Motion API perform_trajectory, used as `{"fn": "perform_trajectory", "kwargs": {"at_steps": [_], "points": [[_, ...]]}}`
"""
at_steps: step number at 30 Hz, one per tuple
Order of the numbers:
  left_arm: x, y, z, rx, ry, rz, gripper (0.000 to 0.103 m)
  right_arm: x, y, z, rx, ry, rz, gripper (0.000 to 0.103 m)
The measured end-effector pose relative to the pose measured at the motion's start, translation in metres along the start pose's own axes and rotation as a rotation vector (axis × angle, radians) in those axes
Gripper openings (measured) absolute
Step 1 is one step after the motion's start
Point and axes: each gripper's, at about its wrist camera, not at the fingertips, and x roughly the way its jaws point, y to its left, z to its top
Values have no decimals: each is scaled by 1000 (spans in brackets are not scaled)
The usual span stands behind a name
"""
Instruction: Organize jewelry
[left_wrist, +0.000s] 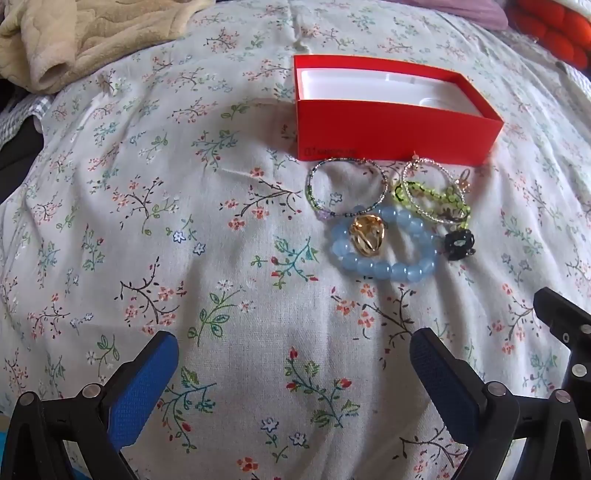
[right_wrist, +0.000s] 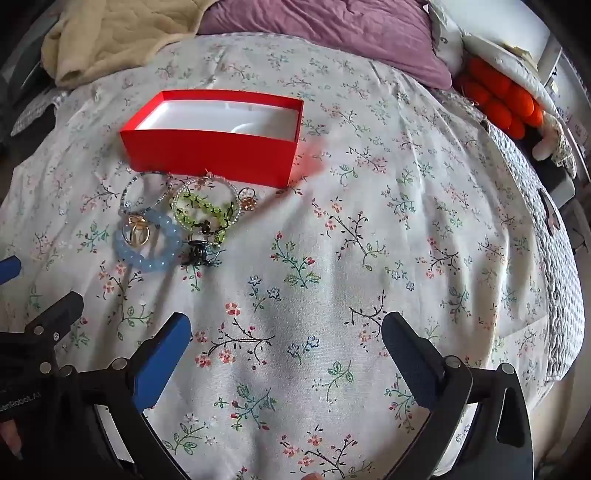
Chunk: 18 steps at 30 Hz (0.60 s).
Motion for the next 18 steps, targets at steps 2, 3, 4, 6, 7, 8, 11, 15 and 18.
{"fn": "perform_trajectory", "kwargs": {"at_steps": [2,3,4,6,7,8,11,15,18], "points": [[0,0,0,0,0,0,103,0,0,1,-2,-1,0,103],[0,0,0,1,0,0,103,0,0,1,-1,-1,-1,103],[0,0,0,2,-1,1,103,1,-1,1,-1,-1,-1,103],[0,0,0,2,-1,2,103,1,-2,2,1,0,-1,103],[0,0,0,1,-1,2,103,1,-1,1,-2,-2,-3,103],[0,1,-1,0,-1,2,103,1,-1,1,-4,-2,-2,103],[0,2,-1,-1,0,3,103,1,-2,1,-4,-2,-1,103],[0,2,-1,0,0,3,103,1,-2,1,-5,-2,0,103],[0,2,0,2,1,3,103,1,-3,1,-6,0,-1,103]]}}
